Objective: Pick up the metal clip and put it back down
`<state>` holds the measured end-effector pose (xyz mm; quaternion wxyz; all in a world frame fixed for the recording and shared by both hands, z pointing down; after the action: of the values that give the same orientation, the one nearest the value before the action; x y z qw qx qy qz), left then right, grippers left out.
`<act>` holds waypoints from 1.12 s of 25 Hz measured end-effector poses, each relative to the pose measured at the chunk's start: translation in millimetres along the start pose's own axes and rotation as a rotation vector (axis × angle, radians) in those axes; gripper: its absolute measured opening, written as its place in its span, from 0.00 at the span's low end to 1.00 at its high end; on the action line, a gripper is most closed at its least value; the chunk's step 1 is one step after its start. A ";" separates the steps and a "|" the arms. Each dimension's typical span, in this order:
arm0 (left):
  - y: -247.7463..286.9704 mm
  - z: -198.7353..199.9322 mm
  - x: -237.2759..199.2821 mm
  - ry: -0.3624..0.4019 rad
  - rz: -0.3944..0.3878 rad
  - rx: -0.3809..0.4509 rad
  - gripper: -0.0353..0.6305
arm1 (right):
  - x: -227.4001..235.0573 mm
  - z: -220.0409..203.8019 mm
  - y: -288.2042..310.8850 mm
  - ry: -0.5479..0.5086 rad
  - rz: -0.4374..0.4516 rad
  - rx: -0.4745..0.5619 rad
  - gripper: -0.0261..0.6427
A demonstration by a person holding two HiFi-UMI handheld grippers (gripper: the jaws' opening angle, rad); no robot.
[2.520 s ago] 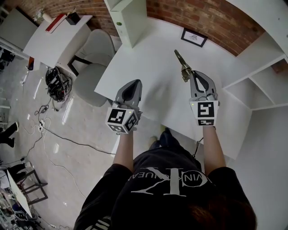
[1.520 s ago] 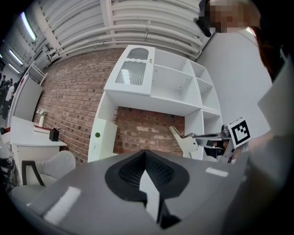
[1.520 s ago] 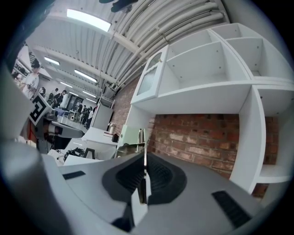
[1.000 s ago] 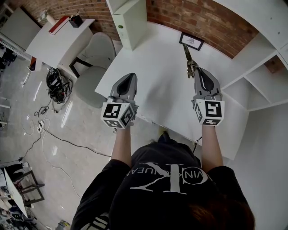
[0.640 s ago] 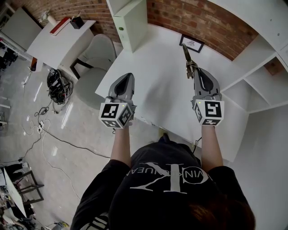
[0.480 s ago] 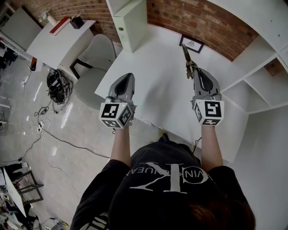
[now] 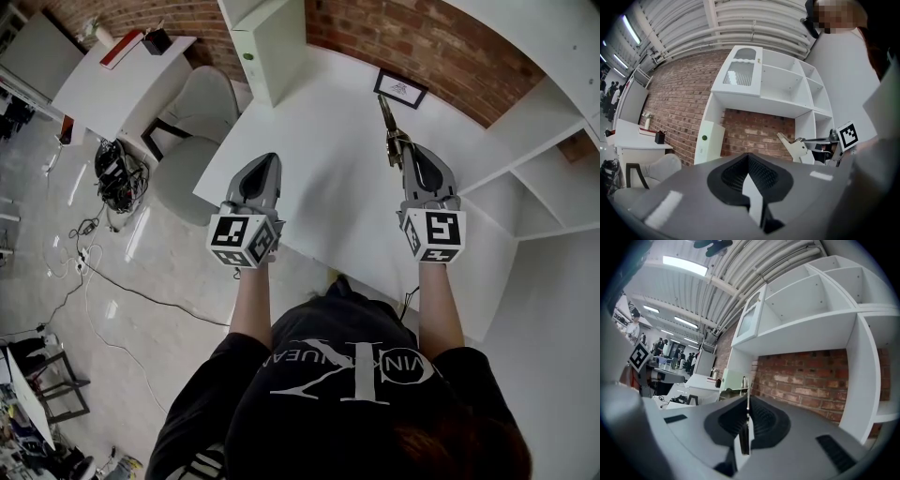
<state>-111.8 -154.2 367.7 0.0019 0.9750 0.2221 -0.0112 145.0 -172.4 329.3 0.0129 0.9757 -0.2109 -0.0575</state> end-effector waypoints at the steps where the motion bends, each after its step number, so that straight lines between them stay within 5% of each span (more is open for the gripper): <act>1: 1.0 -1.2 -0.1 -0.001 0.000 -0.002 0.06 | 0.5 -1.7 1.3 0.001 0.002 -0.004 0.06; 28: 23.8 -62.2 -13.4 -0.065 0.005 -0.119 0.06 | -12.4 -86.7 54.3 -0.052 0.129 -0.228 0.06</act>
<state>-112.2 -180.9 430.2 0.0671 0.9728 0.2197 -0.0299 121.7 -216.6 419.3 0.1217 0.9506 -0.2656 -0.1053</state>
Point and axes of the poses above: the fingertips, and each gripper's own axes: y forward along the fingers, x to its right, z out of its top, the point moved 3 cm from there along -y, backward along the fingers, and after that the axes turned 7 degrees about y, right-handed, at the moved point
